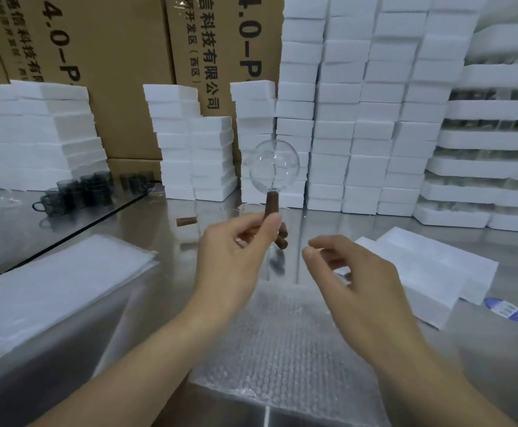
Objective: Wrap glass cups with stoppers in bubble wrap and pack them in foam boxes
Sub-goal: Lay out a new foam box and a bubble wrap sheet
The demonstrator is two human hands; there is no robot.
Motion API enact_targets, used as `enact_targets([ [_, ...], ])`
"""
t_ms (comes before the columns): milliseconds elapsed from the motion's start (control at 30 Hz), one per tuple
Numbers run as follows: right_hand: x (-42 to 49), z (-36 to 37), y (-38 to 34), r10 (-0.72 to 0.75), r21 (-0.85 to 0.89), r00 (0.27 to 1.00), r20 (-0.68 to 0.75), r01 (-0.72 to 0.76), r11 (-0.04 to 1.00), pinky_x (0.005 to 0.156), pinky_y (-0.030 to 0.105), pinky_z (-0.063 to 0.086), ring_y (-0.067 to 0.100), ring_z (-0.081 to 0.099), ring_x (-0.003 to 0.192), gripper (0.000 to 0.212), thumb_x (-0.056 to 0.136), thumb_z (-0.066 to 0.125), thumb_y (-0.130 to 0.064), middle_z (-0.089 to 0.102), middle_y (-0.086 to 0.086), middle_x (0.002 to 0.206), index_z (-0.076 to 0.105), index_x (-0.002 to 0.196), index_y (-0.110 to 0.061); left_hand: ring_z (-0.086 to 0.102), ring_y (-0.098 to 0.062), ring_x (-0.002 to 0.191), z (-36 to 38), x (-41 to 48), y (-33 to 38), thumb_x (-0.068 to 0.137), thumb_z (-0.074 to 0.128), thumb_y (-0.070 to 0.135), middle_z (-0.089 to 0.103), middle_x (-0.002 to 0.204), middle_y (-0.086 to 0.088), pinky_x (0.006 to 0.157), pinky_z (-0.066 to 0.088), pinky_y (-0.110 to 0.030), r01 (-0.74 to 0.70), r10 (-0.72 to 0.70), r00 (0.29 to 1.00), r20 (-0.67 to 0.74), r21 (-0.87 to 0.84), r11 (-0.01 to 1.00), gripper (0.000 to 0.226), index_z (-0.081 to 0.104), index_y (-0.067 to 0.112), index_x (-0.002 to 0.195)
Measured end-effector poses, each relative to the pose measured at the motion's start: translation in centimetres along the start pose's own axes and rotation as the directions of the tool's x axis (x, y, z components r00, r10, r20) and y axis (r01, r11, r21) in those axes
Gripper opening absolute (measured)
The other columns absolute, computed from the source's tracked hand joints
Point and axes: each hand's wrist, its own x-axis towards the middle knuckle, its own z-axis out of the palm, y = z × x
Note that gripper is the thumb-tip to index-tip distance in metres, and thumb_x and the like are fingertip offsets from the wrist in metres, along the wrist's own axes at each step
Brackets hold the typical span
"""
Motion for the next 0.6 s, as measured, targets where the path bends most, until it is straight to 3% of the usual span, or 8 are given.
enact_targets([
  [100,-0.5,0.3,-1.7,-0.005,0.243,0.998,-0.069,0.022,0.97,0.072,0.013,0.049,-0.007,0.064,0.104,0.031,0.1,0.053,-0.061,0.069,-0.033,0.106,0.07,0.119,-0.043,0.069,-0.01,0.079,1.1,-1.3,0.3,0.103,0.072,0.037,0.079,0.087,0.007,0.071,0.048,-0.023,-0.046,0.052,0.995,0.09,-0.062,0.997,0.013,0.084,0.032,0.102],
  [167,-0.6,0.3,-2.4,-0.005,0.332,0.997,-0.078,0.03,0.943,0.075,0.011,0.049,-0.005,0.065,0.104,0.024,0.102,0.057,-0.048,0.072,-0.03,0.108,0.071,0.119,-0.043,0.07,-0.023,0.091,1.3,-1.6,0.0,0.105,0.07,0.04,0.081,0.099,0.004,0.076,0.053,-0.04,-0.063,0.071,0.987,0.146,-0.055,0.996,0.016,0.084,0.036,0.113],
  [200,-0.7,0.3,-2.7,-0.003,0.363,0.996,-0.088,0.035,0.931,0.076,0.012,0.05,-0.004,0.066,0.104,0.023,0.101,0.058,-0.045,0.072,-0.028,0.109,0.072,0.119,-0.042,0.069,-0.023,0.092,1.4,-1.7,-0.2,0.106,0.069,0.041,0.081,0.102,0.005,0.076,0.053,-0.041,-0.075,0.082,0.983,0.163,-0.052,0.996,0.018,0.083,0.039,0.117],
  [333,-0.2,-0.4,-2.9,0.031,0.377,0.995,-0.1,0.009,0.926,0.074,0.02,0.05,0.0,0.068,0.102,0.016,0.098,0.062,-0.041,0.076,-0.019,0.106,0.076,0.104,-0.035,0.057,-0.014,0.078,2.0,-2.0,-0.3,0.105,0.068,0.045,0.078,0.093,0.002,0.068,0.038,-0.016,-0.101,0.116,0.975,0.19,-0.087,0.991,0.018,0.082,0.041,0.115],
  [433,0.3,-1.0,-2.5,0.07,0.387,0.997,-0.023,-0.056,0.92,0.082,0.023,0.047,0.0,0.07,0.096,0.018,0.101,0.064,-0.033,0.079,-0.016,0.094,0.08,0.094,-0.029,0.061,-0.023,0.079,2.6,-2.4,-0.2,0.106,0.068,0.04,0.077,0.089,0.005,0.067,0.039,-0.013,-0.117,0.13,0.968,0.216,-0.073,0.99,0.016,0.082,0.045,0.113],
  [500,0.5,-1.2,-2.3,0.104,0.442,0.992,0.069,-0.124,0.889,0.088,0.027,0.05,0.0,0.071,0.095,0.02,0.101,0.063,-0.031,0.08,-0.014,0.092,0.082,0.094,-0.029,0.066,-0.019,0.082,2.8,-2.7,-0.1,0.107,0.067,0.035,0.078,0.092,0.008,0.068,0.043,-0.013,-0.102,0.119,0.968,0.221,-0.088,0.991,0.018,0.082,0.044,0.111],
  [600,0.8,-1.2,-2.1,0.148,0.58,0.958,0.244,-0.267,0.77,0.097,0.033,0.05,0.002,0.071,0.107,0.021,0.102,0.063,-0.032,0.08,-0.011,0.106,0.082,0.108,-0.029,0.065,-0.007,0.08,2.6,-2.7,0.3,0.11,0.059,0.035,0.074,0.086,0.01,0.072,0.049,-0.02,-0.071,0.097,0.964,0.246,-0.114,0.991,0.025,0.079,0.041,0.096],
])
